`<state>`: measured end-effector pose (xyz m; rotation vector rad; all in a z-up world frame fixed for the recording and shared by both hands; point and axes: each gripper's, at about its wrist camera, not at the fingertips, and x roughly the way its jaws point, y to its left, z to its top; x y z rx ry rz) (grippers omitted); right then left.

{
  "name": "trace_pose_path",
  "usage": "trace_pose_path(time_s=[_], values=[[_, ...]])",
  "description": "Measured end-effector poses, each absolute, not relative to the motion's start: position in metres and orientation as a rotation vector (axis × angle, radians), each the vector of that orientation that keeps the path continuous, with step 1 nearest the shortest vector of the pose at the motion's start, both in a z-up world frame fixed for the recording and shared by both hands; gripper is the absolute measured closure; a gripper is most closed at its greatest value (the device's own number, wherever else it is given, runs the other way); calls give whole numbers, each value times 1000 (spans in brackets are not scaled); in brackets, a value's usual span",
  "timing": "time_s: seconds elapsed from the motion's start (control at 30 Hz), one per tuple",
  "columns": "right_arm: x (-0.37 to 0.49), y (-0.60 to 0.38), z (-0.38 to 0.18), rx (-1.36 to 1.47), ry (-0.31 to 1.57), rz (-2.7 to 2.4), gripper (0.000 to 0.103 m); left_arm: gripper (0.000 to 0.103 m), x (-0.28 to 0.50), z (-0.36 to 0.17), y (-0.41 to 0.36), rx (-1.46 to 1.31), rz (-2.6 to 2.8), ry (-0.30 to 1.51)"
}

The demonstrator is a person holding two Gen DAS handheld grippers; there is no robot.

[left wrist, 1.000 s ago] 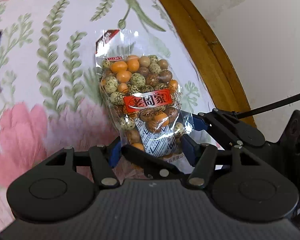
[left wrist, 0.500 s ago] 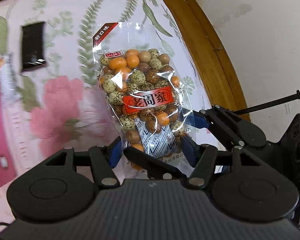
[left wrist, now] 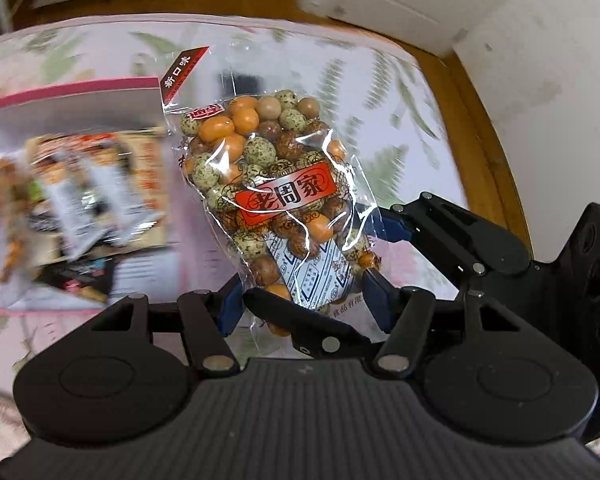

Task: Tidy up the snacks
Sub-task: 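Carry the peanut bag with both tools into the pink box and release, then move both tools toward the black pack on the bed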

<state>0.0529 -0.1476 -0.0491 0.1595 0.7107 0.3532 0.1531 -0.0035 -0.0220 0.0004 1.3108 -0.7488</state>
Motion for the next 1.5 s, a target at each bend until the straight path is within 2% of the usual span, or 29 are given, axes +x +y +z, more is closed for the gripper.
trace_pose_path(time_s=[0.37,0.57,0.7,0.77,0.97,1.13,1.23,1.33,1.5], values=[[122,-72,-51,-36,732,641,25,42,195,-43,85,-166,-536,1324],[147,-44,-56,-206,721,765,25,38,215,-65,109,-270,-455,1370],[159,-42,-64,-223,755,801,24,35,220,-79,116,-288,-427,1386],[158,-46,-67,-236,757,745,16,34,220,-78,117,-245,-408,1346],[134,-86,-53,-210,726,604,15,32,209,-56,115,-120,-443,1173],[117,-134,-45,-132,736,506,14,36,191,-38,91,-8,-518,1081],[110,-160,-46,-82,743,451,16,41,188,-31,75,-8,-577,1059],[110,-176,-51,-52,755,404,27,46,189,-26,53,-6,-631,1045],[116,-195,-68,40,726,286,36,50,200,-24,2,88,-738,1034]])
